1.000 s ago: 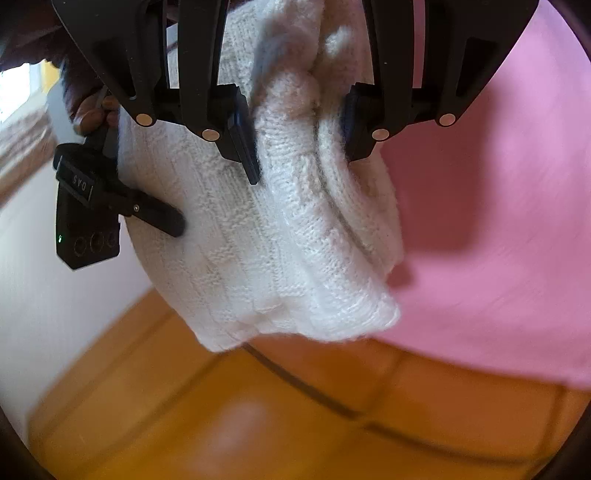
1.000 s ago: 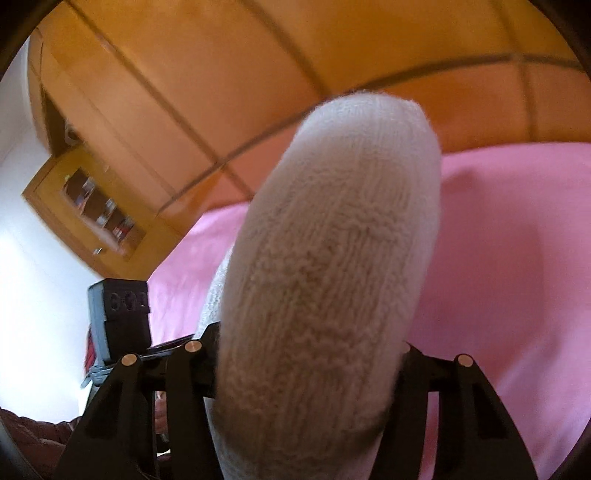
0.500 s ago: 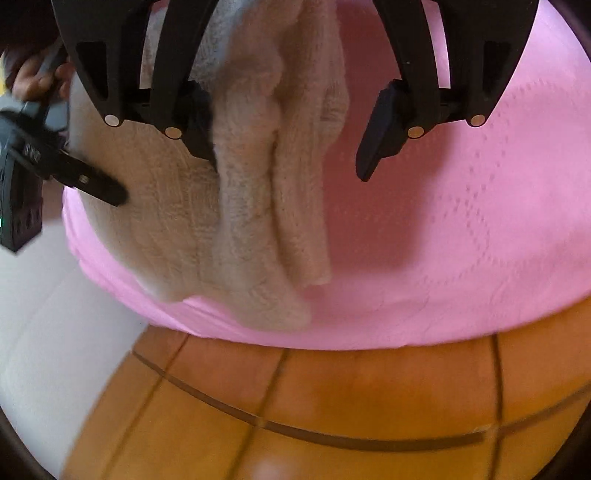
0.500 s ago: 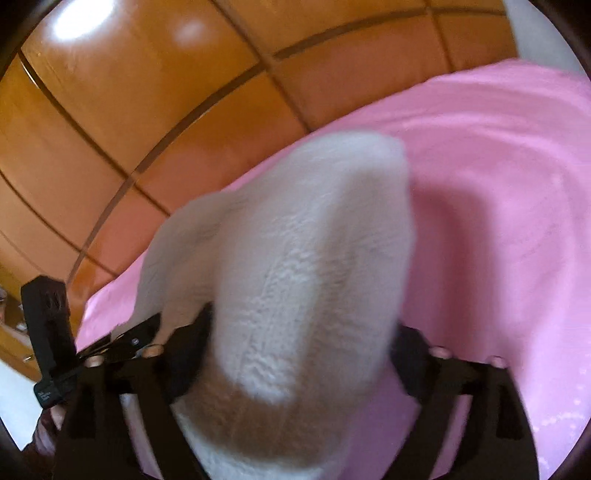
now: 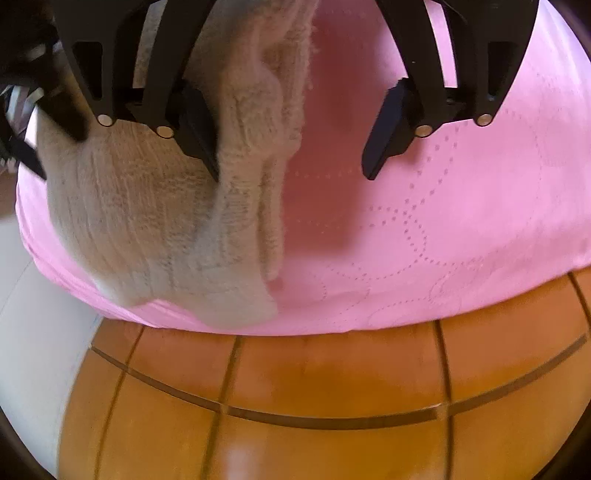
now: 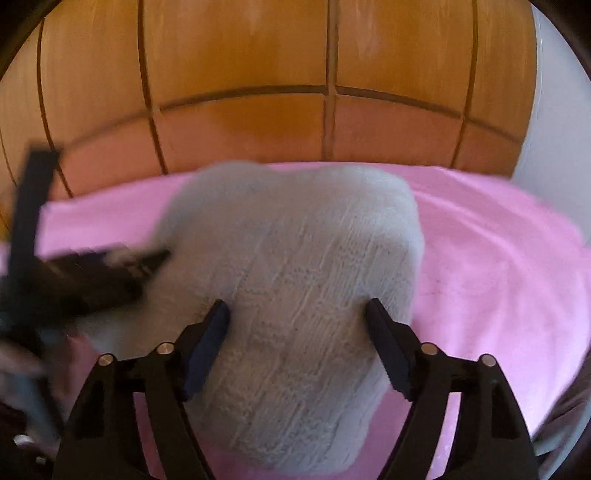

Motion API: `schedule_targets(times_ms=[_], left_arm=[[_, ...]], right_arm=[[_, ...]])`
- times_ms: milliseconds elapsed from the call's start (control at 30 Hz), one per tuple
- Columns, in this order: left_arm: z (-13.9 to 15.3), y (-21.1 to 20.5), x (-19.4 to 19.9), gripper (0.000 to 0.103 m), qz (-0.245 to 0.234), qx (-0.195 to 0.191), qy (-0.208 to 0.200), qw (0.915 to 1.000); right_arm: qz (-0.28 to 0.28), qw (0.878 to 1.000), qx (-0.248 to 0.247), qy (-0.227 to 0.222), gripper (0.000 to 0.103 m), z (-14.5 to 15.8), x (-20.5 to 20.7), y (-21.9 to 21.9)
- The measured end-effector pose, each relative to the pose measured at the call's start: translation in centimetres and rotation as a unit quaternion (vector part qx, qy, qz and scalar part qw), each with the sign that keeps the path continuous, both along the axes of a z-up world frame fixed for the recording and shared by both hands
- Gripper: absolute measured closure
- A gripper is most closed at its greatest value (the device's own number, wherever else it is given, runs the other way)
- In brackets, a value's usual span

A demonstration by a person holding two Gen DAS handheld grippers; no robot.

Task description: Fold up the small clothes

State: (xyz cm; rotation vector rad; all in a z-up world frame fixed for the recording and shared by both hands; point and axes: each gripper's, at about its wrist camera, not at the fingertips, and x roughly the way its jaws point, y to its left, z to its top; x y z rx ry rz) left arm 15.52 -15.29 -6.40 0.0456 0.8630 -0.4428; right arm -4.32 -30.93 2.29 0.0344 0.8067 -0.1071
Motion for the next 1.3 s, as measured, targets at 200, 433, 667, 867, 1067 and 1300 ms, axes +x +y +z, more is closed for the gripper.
schedule_targets(times_ms=[200,433,667,867,1067,1300], left_arm=[[2.2,1.7,-2.5,0.023,0.021,0.000,-0.030,0.9993],[3.6,4.2,-6.1,0.016,0.051,-0.009,-0.071,0.9962],[3.6,6.8,-8.8,0.015,0.088,-0.016,-0.075,0.9932],[3.5,8.5,-10.7,0.013,0.099,-0.014,-0.083,0.9915],[3.8,9.3,-12.0,0.011,0.100,-0.020,-0.090,0.9908],[4.2,9.3,-13.8,0.009,0.097,-0.019,-0.107,0.9894]], right_arm=[[-0.031,0.999,0.033,-0.001,0.006,1.0,-1.5,0.2],[-0.076,0.995,0.071,0.003,0.003,1.3,-3.4,0.4],[-0.104,0.993,0.057,-0.002,0.003,1.9,-5.4,1.8],[-0.116,0.992,0.034,-0.022,0.002,2.6,-7.0,3.3],[-0.135,0.989,0.010,-0.052,0.002,3.6,-8.2,4.4],[-0.134,0.990,0.007,-0.041,0.002,3.5,-8.5,5.0]])
